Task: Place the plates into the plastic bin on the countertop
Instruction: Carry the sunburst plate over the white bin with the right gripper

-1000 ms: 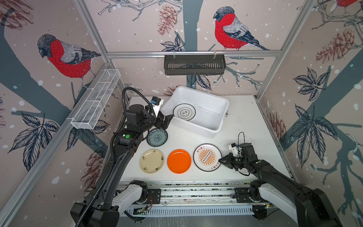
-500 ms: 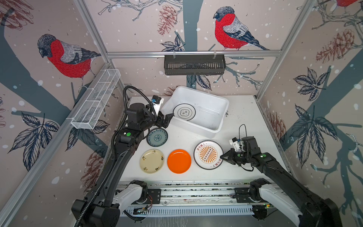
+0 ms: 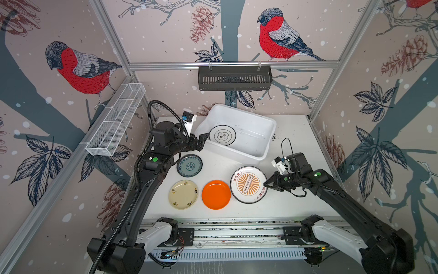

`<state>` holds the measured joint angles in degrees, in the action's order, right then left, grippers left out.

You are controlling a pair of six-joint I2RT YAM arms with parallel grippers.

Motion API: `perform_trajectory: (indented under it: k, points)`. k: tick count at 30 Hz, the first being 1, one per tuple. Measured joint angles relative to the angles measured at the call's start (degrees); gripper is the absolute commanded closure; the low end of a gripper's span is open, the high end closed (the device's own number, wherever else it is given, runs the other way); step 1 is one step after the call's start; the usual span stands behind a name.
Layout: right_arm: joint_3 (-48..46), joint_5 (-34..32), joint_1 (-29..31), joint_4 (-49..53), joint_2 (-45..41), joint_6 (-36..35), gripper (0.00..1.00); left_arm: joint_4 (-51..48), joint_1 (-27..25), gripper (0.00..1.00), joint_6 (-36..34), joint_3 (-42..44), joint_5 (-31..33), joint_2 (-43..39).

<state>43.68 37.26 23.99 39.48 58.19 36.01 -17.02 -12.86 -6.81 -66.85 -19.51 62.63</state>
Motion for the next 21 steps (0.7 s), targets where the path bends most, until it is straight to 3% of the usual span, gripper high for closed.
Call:
perform_trajectory:
  k: [11,21]
  points:
    - [22.4,1.97,2.58,1.92,12.81,-0.04,0.99,0.04,0.0,0.03,3.43,-5.16,0.26,-0.13]
    - [47.56,2.75,-0.9,1.11,35.21,-0.68,0.98,1.64,0.0,0.03,1.84,-4.2,0.04,-2.45]
